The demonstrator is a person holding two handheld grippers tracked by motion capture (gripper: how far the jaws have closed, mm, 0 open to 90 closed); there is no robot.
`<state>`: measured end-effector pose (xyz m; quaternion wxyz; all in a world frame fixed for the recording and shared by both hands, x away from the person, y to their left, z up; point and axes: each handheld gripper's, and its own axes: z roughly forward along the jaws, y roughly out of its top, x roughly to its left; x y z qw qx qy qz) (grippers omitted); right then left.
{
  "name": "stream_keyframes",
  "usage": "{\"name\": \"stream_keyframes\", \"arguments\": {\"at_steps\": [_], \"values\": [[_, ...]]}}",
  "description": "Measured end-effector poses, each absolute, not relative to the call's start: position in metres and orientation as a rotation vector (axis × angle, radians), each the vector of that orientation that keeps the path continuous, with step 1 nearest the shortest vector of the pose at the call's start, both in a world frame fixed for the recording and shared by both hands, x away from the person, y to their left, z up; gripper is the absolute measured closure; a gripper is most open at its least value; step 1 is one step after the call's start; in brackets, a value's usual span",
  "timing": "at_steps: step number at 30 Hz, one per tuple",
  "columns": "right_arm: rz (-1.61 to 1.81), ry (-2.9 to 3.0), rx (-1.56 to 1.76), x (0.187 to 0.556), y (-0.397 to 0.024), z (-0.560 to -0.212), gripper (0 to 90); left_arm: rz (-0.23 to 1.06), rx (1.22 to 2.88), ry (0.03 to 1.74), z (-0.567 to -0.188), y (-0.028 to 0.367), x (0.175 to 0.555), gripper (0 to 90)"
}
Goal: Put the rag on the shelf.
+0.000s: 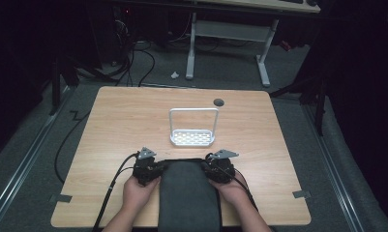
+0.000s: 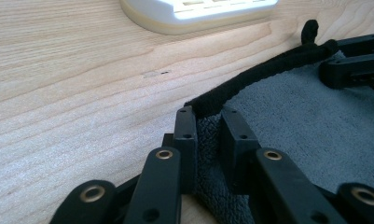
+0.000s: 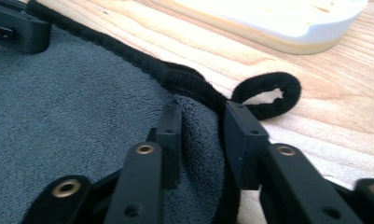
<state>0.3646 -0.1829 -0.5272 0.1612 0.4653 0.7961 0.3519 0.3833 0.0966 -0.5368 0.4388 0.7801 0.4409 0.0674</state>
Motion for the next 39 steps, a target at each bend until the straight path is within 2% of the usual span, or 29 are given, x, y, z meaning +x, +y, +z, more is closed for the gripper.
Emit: {"name": "stream_keyframes", "arguments": {"at_steps": [7, 22, 28, 31, 33, 39], "values": [[1.019, 2.247, 1.282, 0.358, -0.182, -0.528, 77.0, 0.177, 1.940, 1.073, -0.536, 0.096, 0.381, 80.0], [1.049, 2.206, 1.260, 0.349, -0.181, -0.523, 77.4, 0.232, 1.926, 1.033, -0.530, 0.096, 0.373, 82.9], [1.060, 2.177, 1.227, 0.343, -0.181, -0.519, 77.1, 0.252, 1.891, 1.006, -0.517, 0.096, 0.367, 83.9], [1.092, 2.135, 1.202, 0.338, -0.183, -0.512, 77.1, 0.290, 1.883, 0.979, -0.509, 0.095, 0.364, 83.9], [1.108, 2.109, 1.193, 0.335, -0.184, -0.508, 77.2, 0.362, 1.873, 0.940, -0.501, 0.092, 0.359, 83.9], [1.125, 2.061, 1.163, 0.334, -0.182, -0.494, 77.2, 0.322, 1.805, 0.933, -0.487, 0.093, 0.363, 83.8]]}}
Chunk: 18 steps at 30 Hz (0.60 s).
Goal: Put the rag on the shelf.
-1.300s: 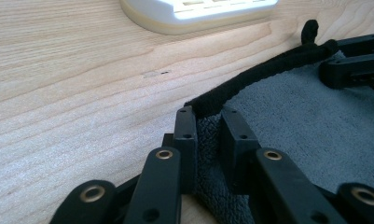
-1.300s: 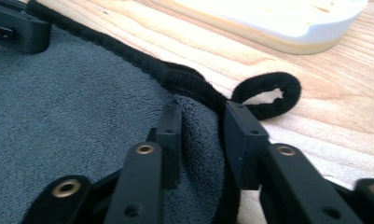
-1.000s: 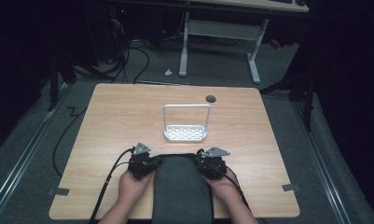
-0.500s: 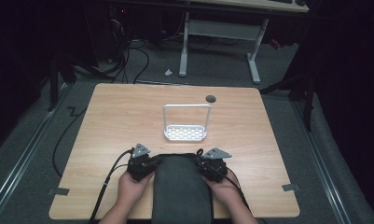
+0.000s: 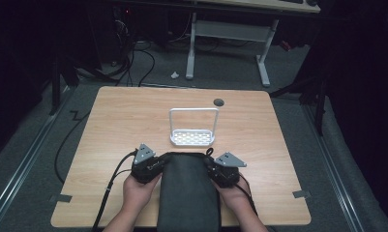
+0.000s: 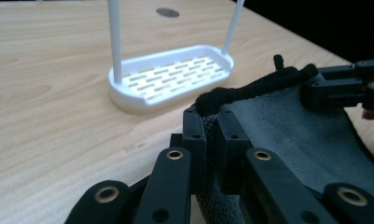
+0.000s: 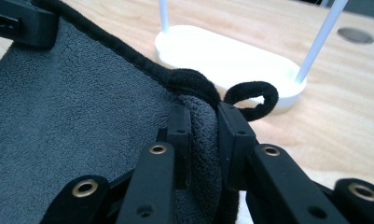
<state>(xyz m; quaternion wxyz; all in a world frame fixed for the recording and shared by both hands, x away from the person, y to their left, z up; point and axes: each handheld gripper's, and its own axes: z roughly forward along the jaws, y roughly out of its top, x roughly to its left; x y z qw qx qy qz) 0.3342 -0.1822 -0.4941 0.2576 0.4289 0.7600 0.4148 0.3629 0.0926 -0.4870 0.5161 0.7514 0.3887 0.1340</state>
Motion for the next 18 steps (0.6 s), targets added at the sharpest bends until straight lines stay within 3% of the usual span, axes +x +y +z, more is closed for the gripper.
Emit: {"name": "stream_keyframes", "arguments": {"at_steps": [18], "values": [[1.238, 1.878, 1.096, 0.334, -0.194, -0.433, 77.2, 0.399, 1.678, 0.856, -0.423, 0.087, 0.368, 83.8]]}}
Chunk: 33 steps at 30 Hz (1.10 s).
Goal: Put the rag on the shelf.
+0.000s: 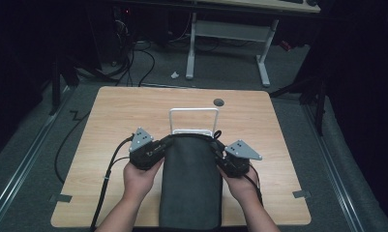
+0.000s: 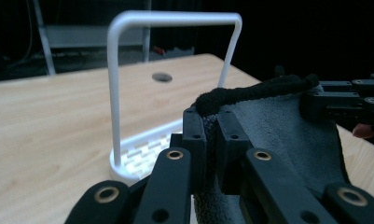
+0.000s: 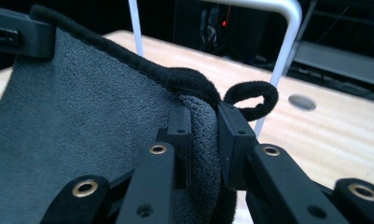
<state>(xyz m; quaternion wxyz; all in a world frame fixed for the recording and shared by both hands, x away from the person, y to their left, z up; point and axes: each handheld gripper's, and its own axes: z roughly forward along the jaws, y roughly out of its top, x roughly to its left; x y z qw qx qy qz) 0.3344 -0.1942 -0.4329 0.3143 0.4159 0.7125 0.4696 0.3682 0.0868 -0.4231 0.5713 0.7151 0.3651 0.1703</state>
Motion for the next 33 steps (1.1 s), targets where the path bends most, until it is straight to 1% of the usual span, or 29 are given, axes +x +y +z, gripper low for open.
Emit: {"name": "stream_keyframes", "arguments": {"at_steps": [2, 3, 5, 6, 8, 9, 10, 14, 15, 16, 19, 21, 28, 33], "values": [[1.240, 1.865, 1.095, 0.334, -0.194, -0.429, 77.2, 0.406, 1.673, 0.854, -0.419, 0.087, 0.369, 83.8], [1.252, 1.834, 1.087, 0.335, -0.195, -0.421, 77.2, 0.423, 1.662, 0.844, -0.410, 0.086, 0.369, 83.8], [1.253, 1.825, 1.086, 0.335, -0.195, -0.418, 77.3, 0.432, 1.659, 0.839, -0.406, 0.086, 0.369, 83.9], [1.262, 1.803, 1.079, 0.335, -0.196, -0.410, 77.3, 0.445, 1.643, 0.830, -0.396, 0.085, 0.370, 83.9], [1.273, 1.779, 1.069, 0.336, -0.196, -0.401, 77.3, 0.454, 1.640, 0.825, -0.392, 0.084, 0.370, 83.9], [1.273, 1.779, 1.069, 0.336, -0.196, -0.401, 77.3, 0.466, 1.630, 0.818, -0.387, 0.084, 0.371, 83.9], [1.288, 1.761, 1.058, 0.337, -0.197, -0.391, 77.3, 0.480, 1.620, 0.810, -0.380, 0.083, 0.371, 84.0], [1.295, 1.736, 1.045, 0.339, -0.198, -0.379, 77.3, 0.496, 1.605, 0.798, -0.367, 0.082, 0.374, 84.1], [1.301, 1.717, 1.026, 0.340, -0.198, -0.368, 77.4, 0.506, 1.599, 0.789, -0.362, 0.082, 0.375, 84.1], [1.308, 1.708, 1.025, 0.340, -0.198, -0.364, 77.3, 0.517, 1.586, 0.782, -0.354, 0.082, 0.376, 84.1], [1.312, 1.691, 1.009, 0.340, -0.198, -0.356, 77.3, 0.527, 1.576, 0.773, -0.347, 0.082, 0.376, 84.2], [1.324, 1.669, 0.996, 0.341, -0.197, -0.344, 77.3, 0.536, 1.565, 0.764, -0.339, 0.082, 0.376, 84.2], [1.341, 1.628, 0.964, 0.345, -0.198, -0.323, 77.3, 0.577, 1.545, 0.730, -0.315, 0.082, 0.378, 84.2], [1.349, 1.614, 0.966, 0.348, -0.198, -0.317, 77.4, 0.581, 1.539, 0.726, -0.310, 0.081, 0.380, 84.3]]}}
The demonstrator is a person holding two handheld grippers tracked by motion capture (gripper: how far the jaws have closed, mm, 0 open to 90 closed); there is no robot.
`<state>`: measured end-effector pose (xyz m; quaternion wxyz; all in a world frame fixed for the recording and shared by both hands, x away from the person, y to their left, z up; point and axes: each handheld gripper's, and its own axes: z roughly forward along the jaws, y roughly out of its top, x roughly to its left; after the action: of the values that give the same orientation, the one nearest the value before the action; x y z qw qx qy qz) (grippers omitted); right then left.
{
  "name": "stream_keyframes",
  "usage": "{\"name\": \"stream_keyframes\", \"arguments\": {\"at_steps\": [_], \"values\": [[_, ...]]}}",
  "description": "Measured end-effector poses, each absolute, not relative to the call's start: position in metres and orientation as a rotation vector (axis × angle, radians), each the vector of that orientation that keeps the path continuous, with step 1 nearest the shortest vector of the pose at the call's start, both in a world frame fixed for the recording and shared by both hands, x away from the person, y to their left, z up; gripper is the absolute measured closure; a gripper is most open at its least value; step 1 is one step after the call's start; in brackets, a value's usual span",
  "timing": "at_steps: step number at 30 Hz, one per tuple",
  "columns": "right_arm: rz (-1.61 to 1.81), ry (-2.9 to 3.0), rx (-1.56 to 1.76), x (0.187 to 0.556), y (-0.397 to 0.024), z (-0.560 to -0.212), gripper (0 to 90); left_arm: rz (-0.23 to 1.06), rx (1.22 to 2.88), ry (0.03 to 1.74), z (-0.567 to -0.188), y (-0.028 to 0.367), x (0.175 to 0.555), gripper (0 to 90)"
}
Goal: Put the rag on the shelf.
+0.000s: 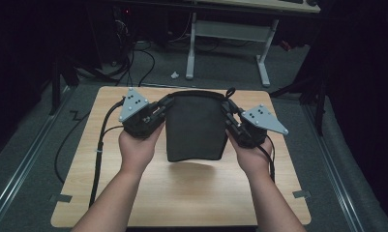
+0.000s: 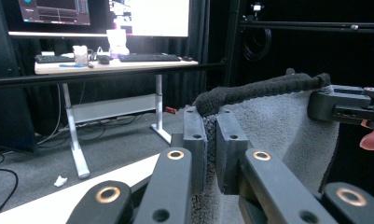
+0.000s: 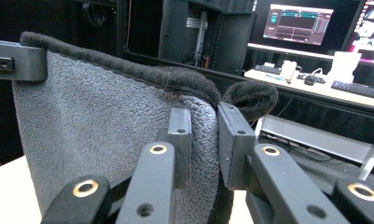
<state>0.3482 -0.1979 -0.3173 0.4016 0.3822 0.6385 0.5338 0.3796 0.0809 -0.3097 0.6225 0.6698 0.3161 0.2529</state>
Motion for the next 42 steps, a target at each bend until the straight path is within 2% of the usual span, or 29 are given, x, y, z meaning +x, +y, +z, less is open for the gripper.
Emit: {"name": "stream_keyframes", "arguments": {"at_steps": [14, 20, 28, 33, 42], "values": [[1.339, 1.613, 0.990, 0.360, -0.203, -0.319, 77.4, 0.584, 1.568, 0.742, -0.315, 0.074, 0.398, 84.4], [1.329, 1.655, 1.022, 0.385, -0.200, -0.326, 77.5, 0.587, 1.588, 0.778, -0.316, 0.077, 0.424, 84.5], [1.332, 1.649, 1.033, 0.423, -0.202, -0.311, 77.7, 0.629, 1.591, 0.779, -0.303, 0.070, 0.454, 84.5], [1.286, 1.682, 1.023, 0.452, -0.207, -0.311, 77.8, 0.656, 1.643, 0.819, -0.307, 0.060, 0.488, 84.6], [1.250, 1.721, 1.015, 0.484, -0.214, -0.322, 77.9, 0.654, 1.695, 0.829, -0.316, 0.055, 0.517, 84.5]]}}
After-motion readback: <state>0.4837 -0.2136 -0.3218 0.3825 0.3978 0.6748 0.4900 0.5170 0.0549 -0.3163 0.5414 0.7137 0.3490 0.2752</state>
